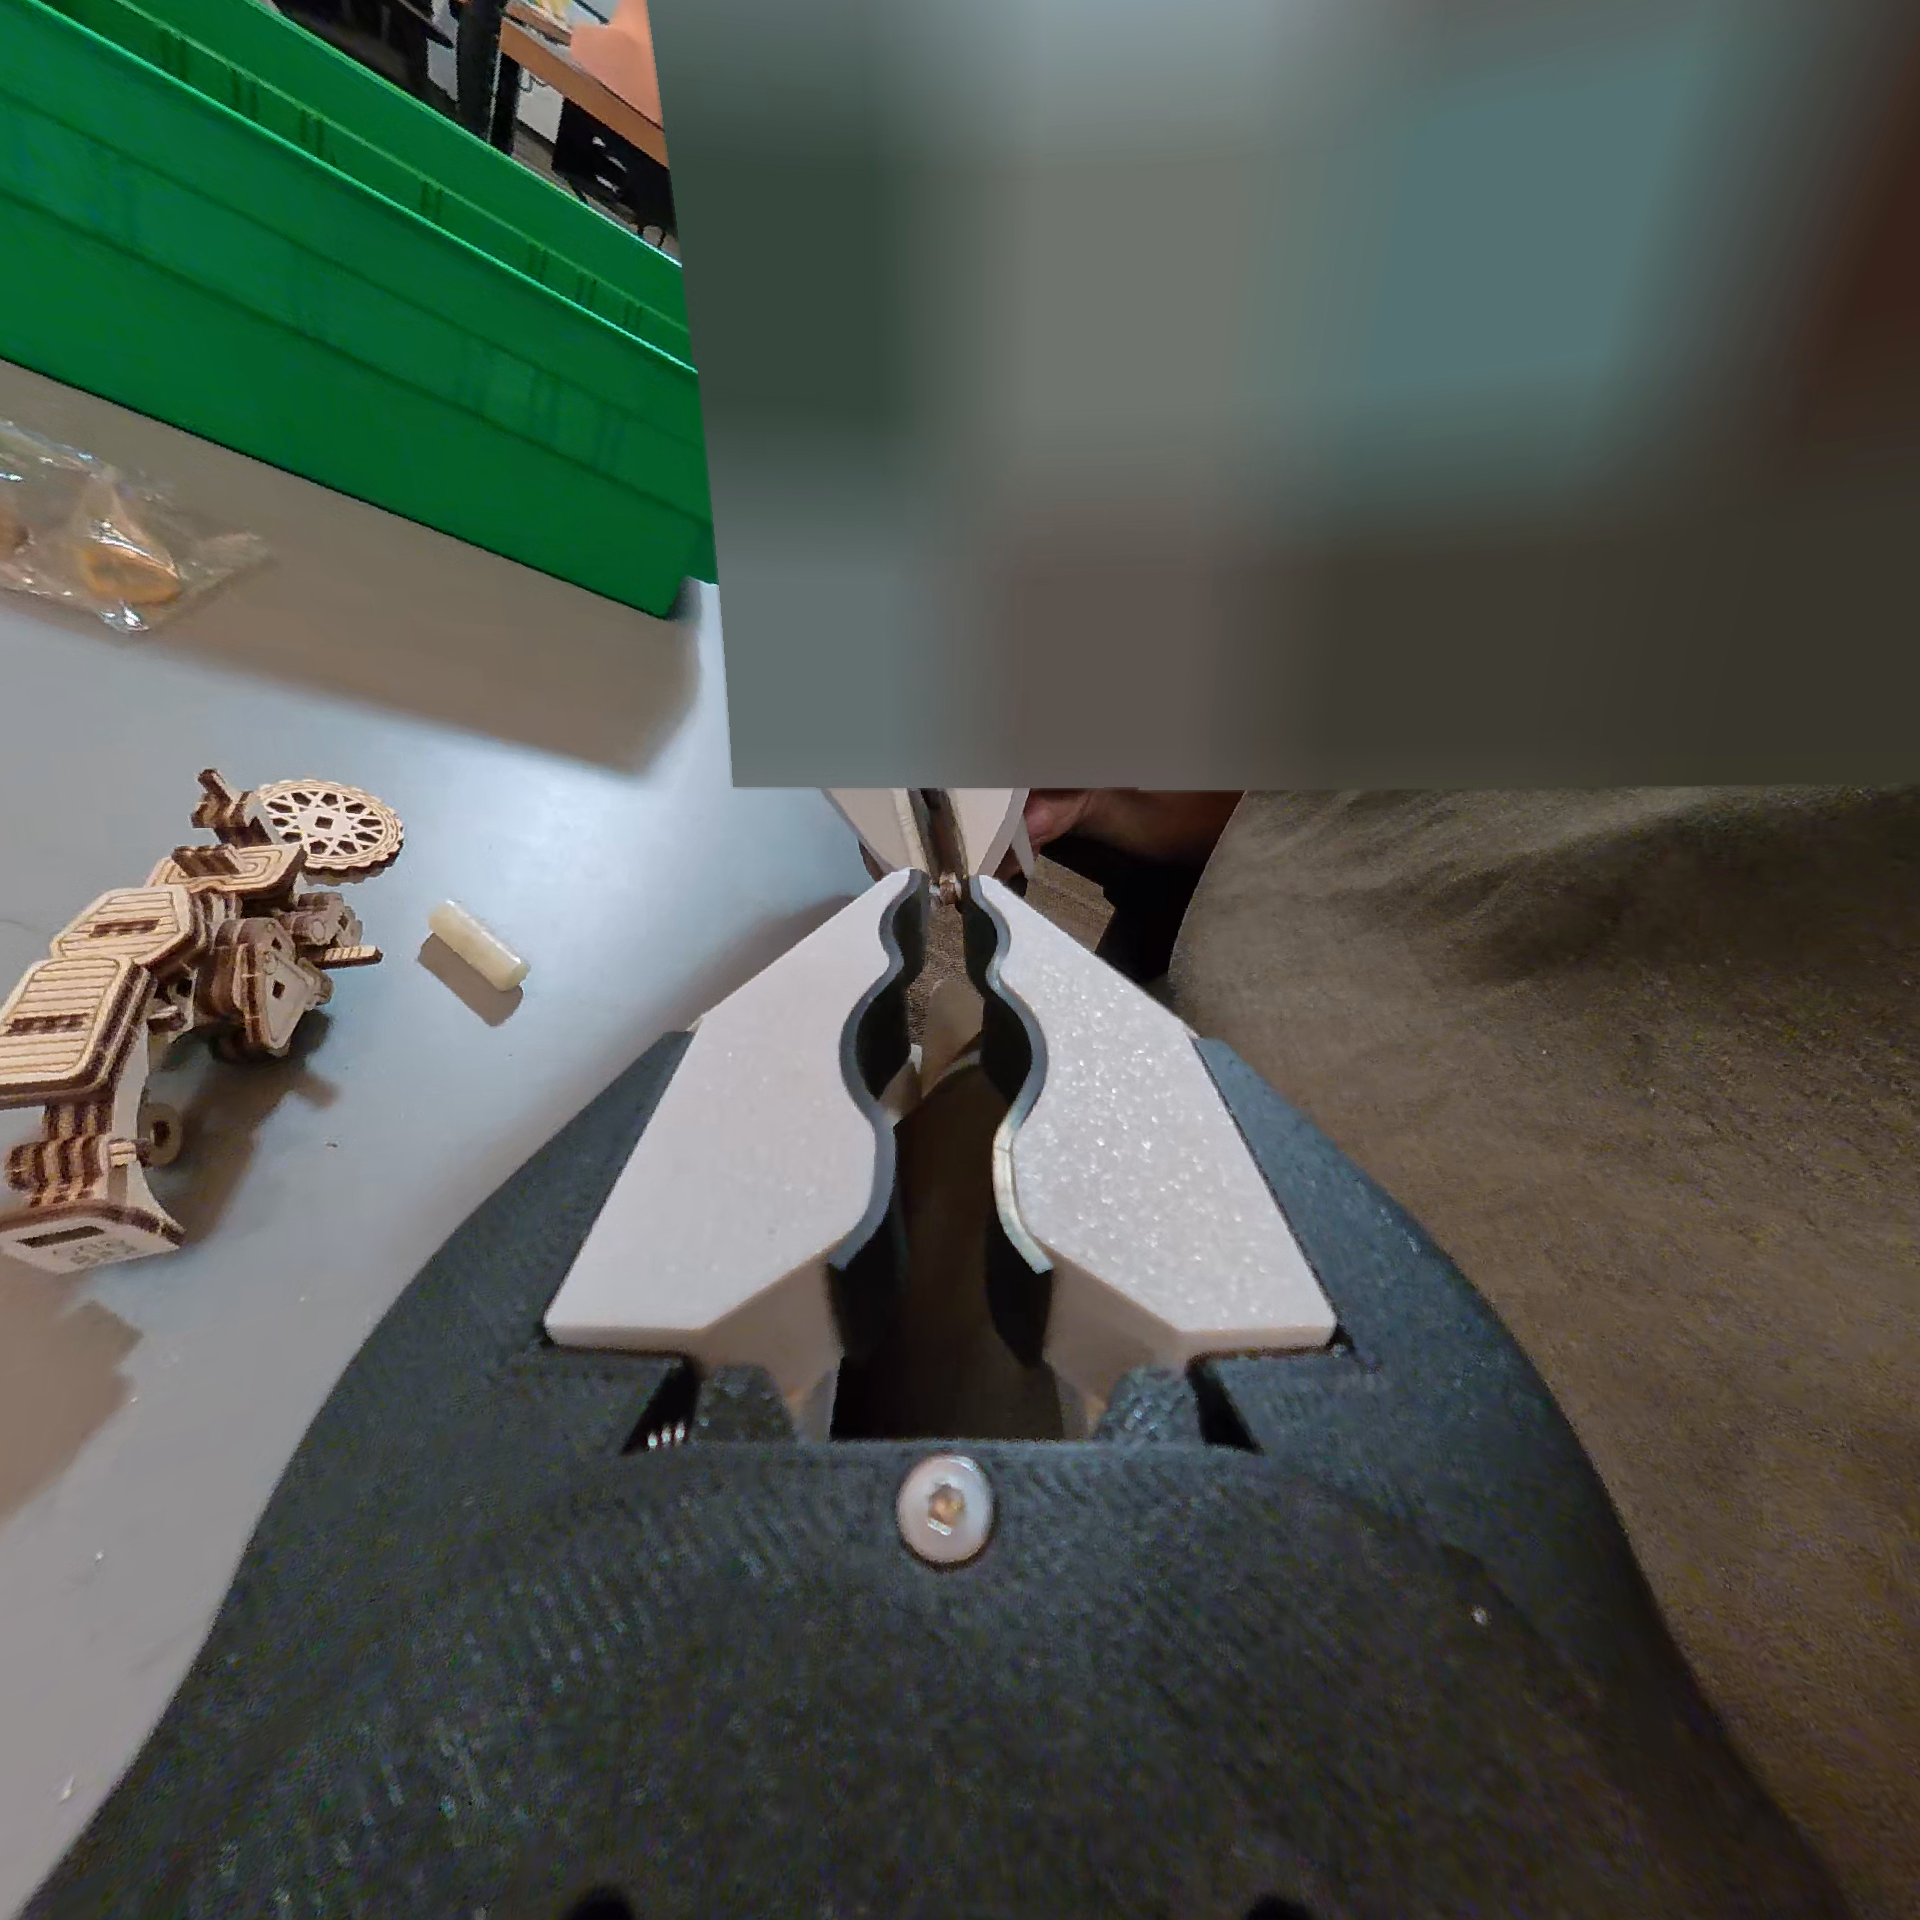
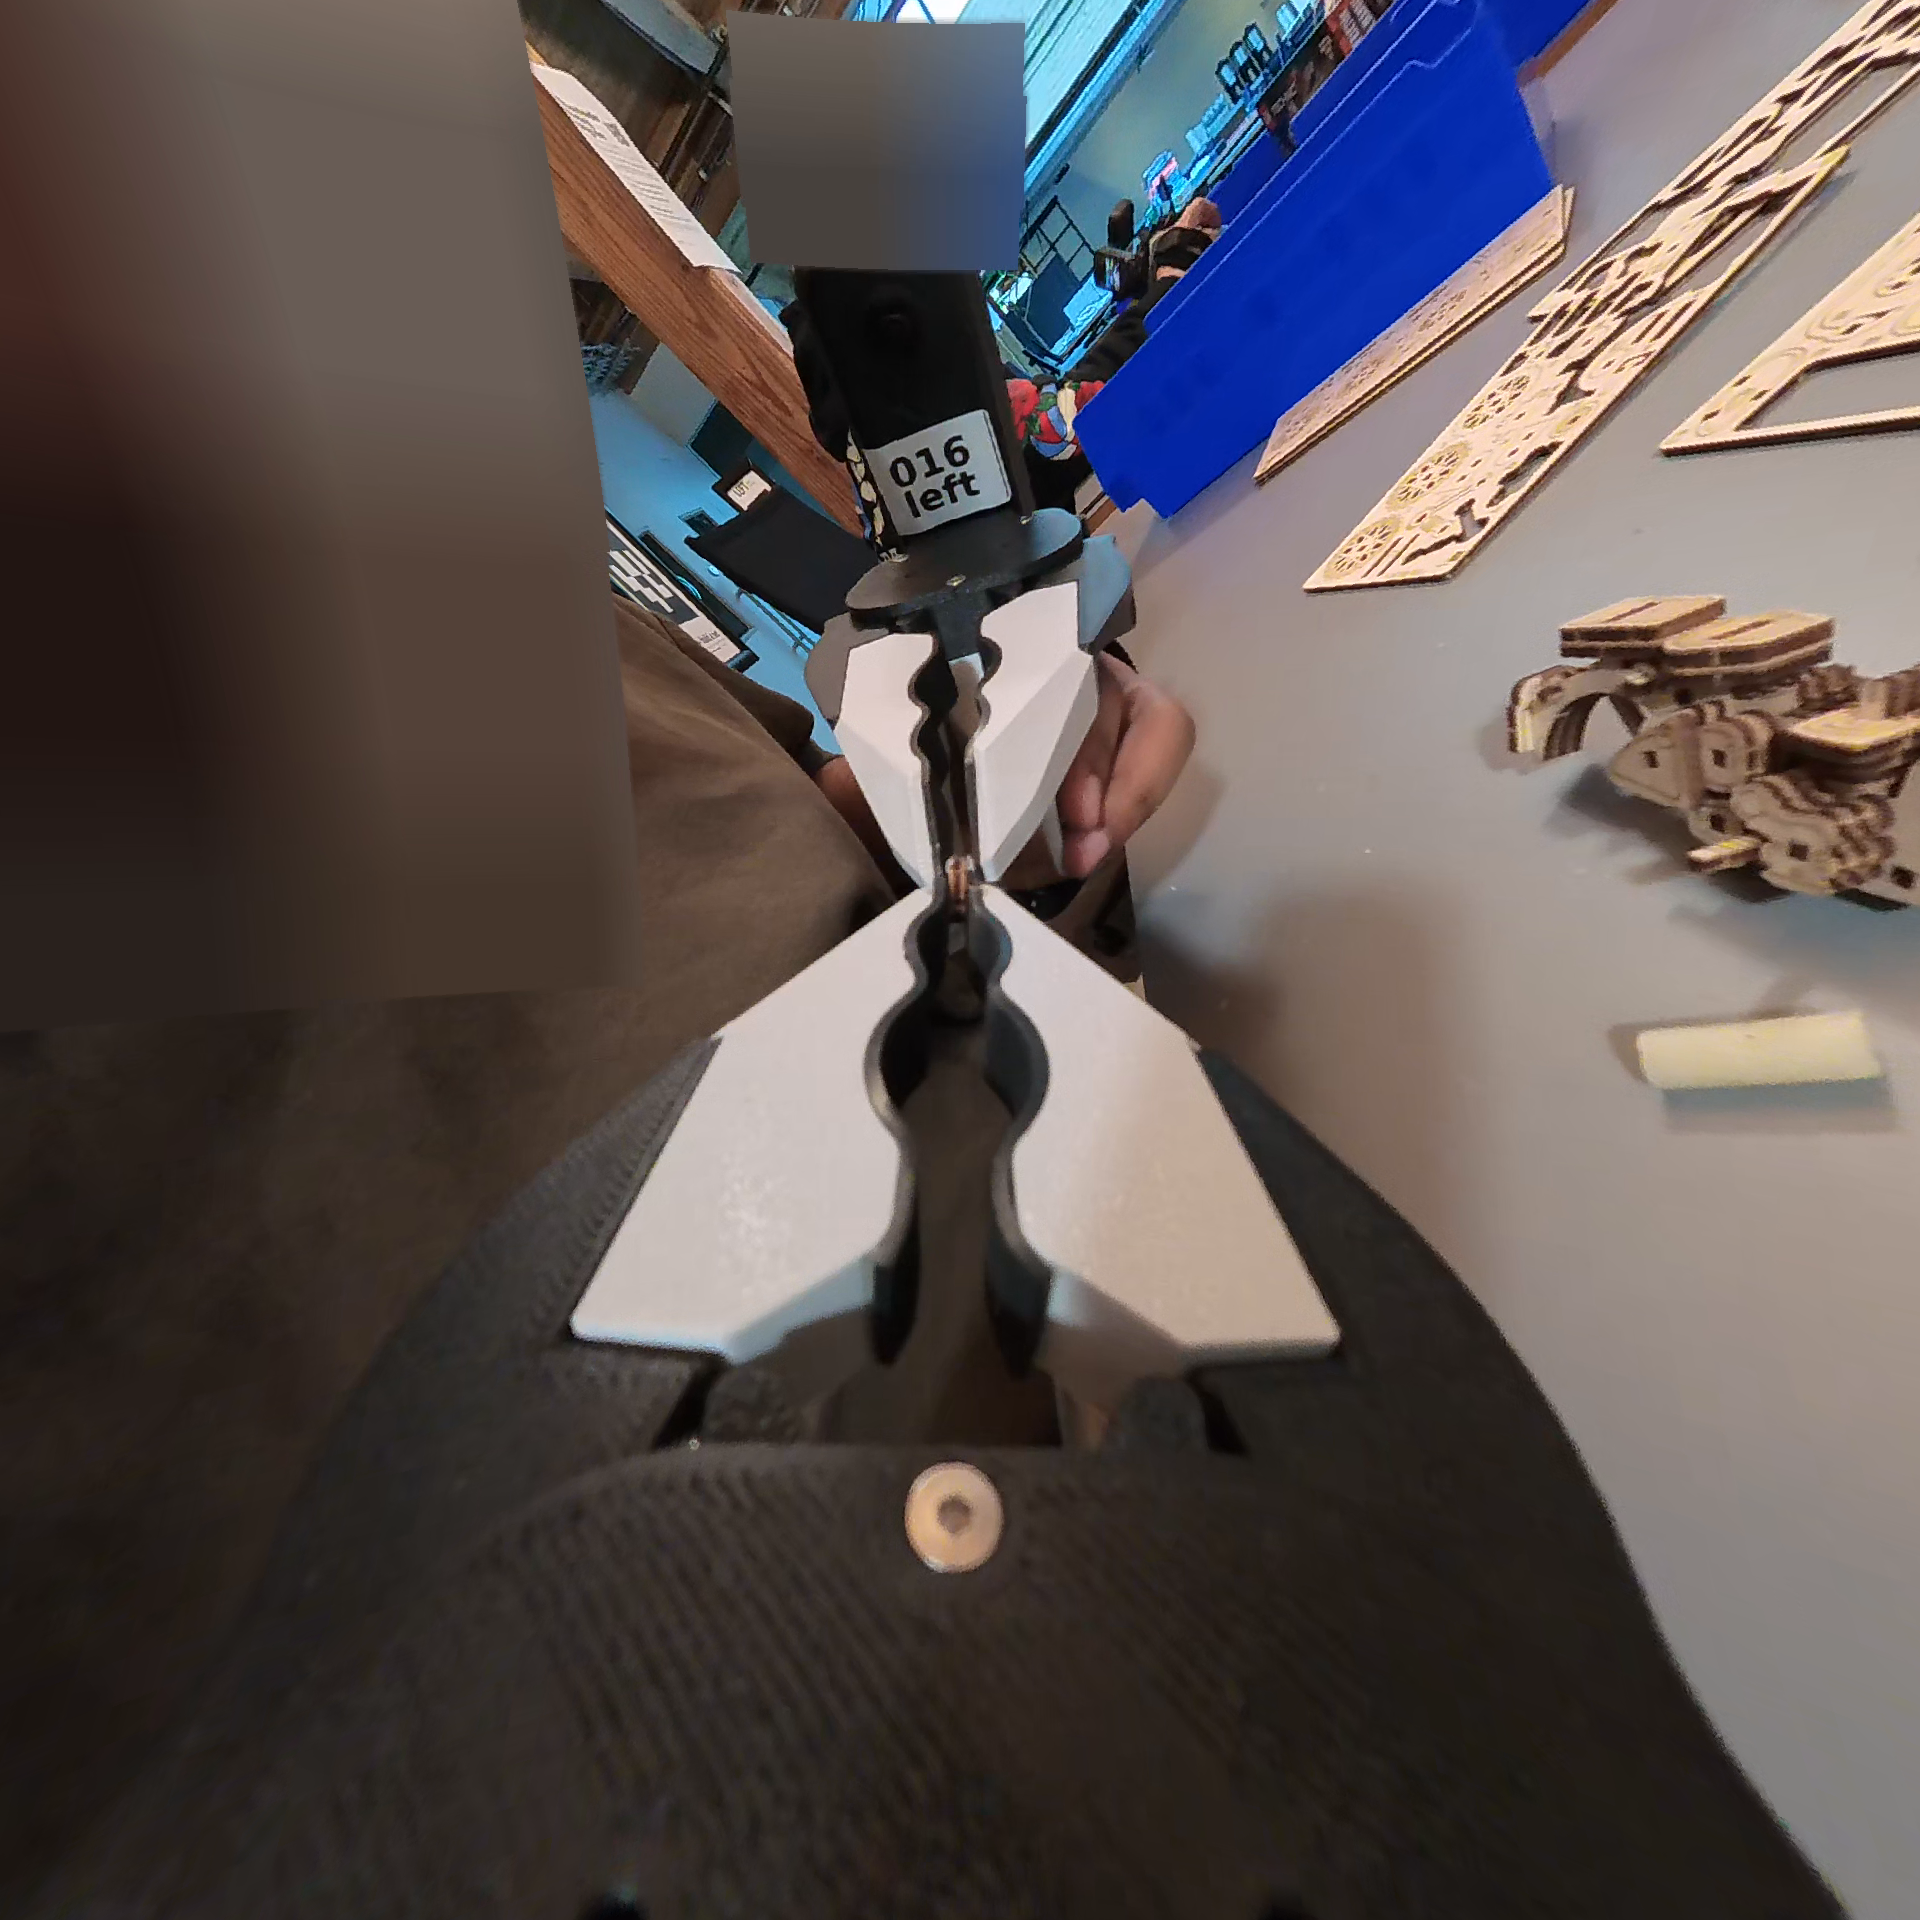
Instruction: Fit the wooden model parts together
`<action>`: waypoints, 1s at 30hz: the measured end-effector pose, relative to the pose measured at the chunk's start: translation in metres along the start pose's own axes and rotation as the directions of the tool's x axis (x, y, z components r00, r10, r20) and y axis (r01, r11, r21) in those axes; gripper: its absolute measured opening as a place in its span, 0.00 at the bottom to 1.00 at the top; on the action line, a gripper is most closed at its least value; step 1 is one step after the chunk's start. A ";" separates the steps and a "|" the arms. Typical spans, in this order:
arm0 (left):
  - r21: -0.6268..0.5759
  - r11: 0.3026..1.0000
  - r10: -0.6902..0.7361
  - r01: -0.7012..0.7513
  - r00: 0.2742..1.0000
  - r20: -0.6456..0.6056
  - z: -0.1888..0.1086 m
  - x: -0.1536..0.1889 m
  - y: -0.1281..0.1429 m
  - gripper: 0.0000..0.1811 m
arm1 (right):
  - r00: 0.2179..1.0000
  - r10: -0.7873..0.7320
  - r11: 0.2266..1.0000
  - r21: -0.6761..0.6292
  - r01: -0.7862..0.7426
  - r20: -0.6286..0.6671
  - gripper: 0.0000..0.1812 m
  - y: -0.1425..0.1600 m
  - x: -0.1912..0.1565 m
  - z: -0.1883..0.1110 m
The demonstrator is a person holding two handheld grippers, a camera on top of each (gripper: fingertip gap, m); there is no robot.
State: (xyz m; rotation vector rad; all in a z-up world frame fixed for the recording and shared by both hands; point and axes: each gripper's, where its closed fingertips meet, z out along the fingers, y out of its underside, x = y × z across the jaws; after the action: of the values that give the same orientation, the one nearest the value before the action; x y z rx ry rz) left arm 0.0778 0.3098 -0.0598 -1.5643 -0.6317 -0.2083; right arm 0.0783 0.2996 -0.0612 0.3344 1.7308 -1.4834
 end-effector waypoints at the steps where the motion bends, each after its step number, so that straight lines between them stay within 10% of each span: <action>1: -0.001 1.000 0.000 0.000 1.000 0.001 0.000 0.000 0.000 0.03 | 1.000 0.001 1.000 0.001 -0.001 -0.001 0.00 0.000 0.000 0.000; 30: 0.014 1.000 0.011 -0.012 0.998 0.058 0.002 -0.004 -0.004 0.02 | 0.999 0.038 0.998 0.048 -0.037 -0.030 0.01 -0.006 0.004 -0.003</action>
State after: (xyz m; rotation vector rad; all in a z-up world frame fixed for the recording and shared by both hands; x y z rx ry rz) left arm 0.0717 0.3109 -0.0589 -1.5642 -0.6680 -0.1503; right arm 0.0711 0.2996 -0.0598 0.4147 1.7070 -1.5008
